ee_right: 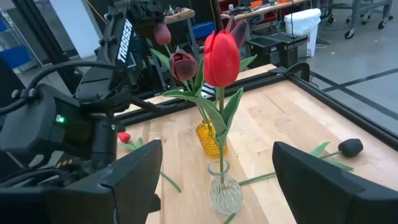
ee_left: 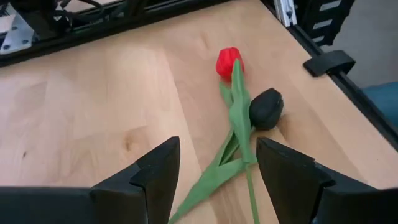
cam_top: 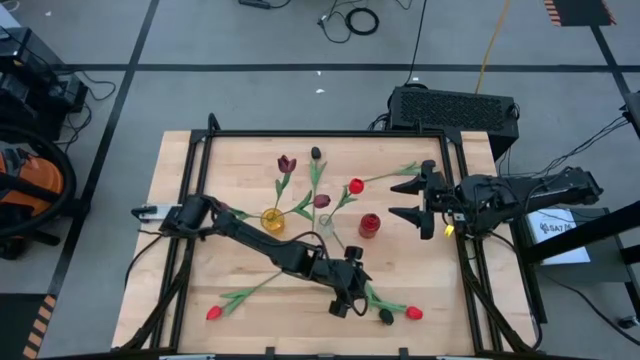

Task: Sort flowers into vase by color
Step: Put the right pink tulip into the transparent vase

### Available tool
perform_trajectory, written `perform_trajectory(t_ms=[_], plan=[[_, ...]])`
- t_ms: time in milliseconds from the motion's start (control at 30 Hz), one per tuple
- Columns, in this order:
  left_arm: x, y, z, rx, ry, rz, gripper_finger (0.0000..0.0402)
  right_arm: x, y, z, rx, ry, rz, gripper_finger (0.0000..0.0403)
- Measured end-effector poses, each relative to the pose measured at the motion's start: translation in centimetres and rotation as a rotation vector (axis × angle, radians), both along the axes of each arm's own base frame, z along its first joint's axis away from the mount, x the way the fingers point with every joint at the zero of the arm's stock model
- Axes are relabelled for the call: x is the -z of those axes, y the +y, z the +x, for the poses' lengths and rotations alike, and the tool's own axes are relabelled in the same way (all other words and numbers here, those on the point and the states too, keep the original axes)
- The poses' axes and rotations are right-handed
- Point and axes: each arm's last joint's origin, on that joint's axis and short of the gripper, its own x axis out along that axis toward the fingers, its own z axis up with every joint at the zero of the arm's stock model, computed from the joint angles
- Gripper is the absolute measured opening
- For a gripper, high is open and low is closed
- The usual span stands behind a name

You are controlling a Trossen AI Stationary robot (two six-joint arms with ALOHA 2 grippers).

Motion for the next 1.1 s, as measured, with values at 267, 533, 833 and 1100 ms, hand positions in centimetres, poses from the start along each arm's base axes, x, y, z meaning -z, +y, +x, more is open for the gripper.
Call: perform_trajectory(t_ms=[267, 533, 833, 1100], plan=[[0.6, -0.5, 0.2, 0.022, -0.021, 0.02, 0.0218, 0.0, 0.0, -0.1, 0.0, 0.001, 0.0, 0.0297], [-2.4, -3.3, -0.1, 0.035, 0.0, 0.056, 0.0218, 0.0, 0.0, -0.1, -0.001, 0.006, -0.006, 0.0297], [-3.3, -5.7, -1.4, 0.014, 0.083, 0.02, 0.0218, 0.1, 0.0, -0.1, -0.001, 0.007, -0.007, 0.0297], [0.8, -4.9, -0.1, -0.073, 0.165, 0.0, 0.0218, -0.1, 0.0, 0.0, 0.001, -0.014, 0.012, 0.0297]])
